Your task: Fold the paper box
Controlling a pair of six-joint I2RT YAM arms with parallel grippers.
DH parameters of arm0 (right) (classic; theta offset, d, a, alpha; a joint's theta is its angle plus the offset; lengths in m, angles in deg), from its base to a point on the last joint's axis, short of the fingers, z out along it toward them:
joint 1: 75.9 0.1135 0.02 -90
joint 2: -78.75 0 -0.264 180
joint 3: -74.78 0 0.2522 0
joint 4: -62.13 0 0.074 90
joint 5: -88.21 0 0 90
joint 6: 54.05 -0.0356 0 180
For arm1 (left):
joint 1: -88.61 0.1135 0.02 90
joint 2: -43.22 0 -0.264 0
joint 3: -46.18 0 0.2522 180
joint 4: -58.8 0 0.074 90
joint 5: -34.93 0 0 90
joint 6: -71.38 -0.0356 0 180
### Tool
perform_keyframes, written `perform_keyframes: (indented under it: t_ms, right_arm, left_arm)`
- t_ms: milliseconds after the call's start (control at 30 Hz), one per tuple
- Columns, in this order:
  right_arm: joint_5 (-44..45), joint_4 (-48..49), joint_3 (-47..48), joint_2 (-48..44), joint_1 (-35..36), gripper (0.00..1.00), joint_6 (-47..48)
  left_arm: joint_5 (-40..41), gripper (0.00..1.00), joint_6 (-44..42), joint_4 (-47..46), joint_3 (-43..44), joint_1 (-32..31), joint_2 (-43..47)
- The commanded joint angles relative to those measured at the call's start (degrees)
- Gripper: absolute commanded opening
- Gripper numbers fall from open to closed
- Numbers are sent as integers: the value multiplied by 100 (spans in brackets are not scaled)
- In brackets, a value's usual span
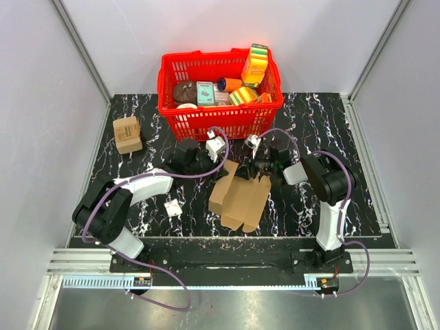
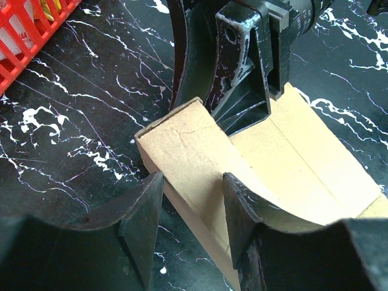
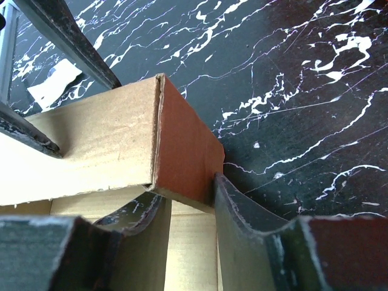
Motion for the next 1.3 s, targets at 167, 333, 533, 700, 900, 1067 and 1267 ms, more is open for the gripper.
perform_keyframes:
  t_ms: [167,333,533,700,900,1067,1267]
  right_arm:
    - [-163,603,-185,-90,101,31,-270]
    - [-127,674,-238,-142,101,25,-367]
    - [31,358,-308,-414,101,22,-262]
    - [215,-502,-300,-889,110,21,10]
    - [575,-2356,42,-1408,189,22,537]
    - [1040,-3910,350,-1838,224,22,837]
    - [1445,-5275,719,-2278,268,23,943]
  left_arm:
    - [-114,49,-103,94,144,15,-72]
    - [-106,49,-85,94,152,15,-64]
    - [-97,49,-94,94,144,15,-46]
    - [44,49,-24,-73,39,23,50]
    - [368,51,134,-380,-163,67,226]
    - [711,52,275,-757,-392,94,428]
    - [1116,55,398,-1057,-665,129,639]
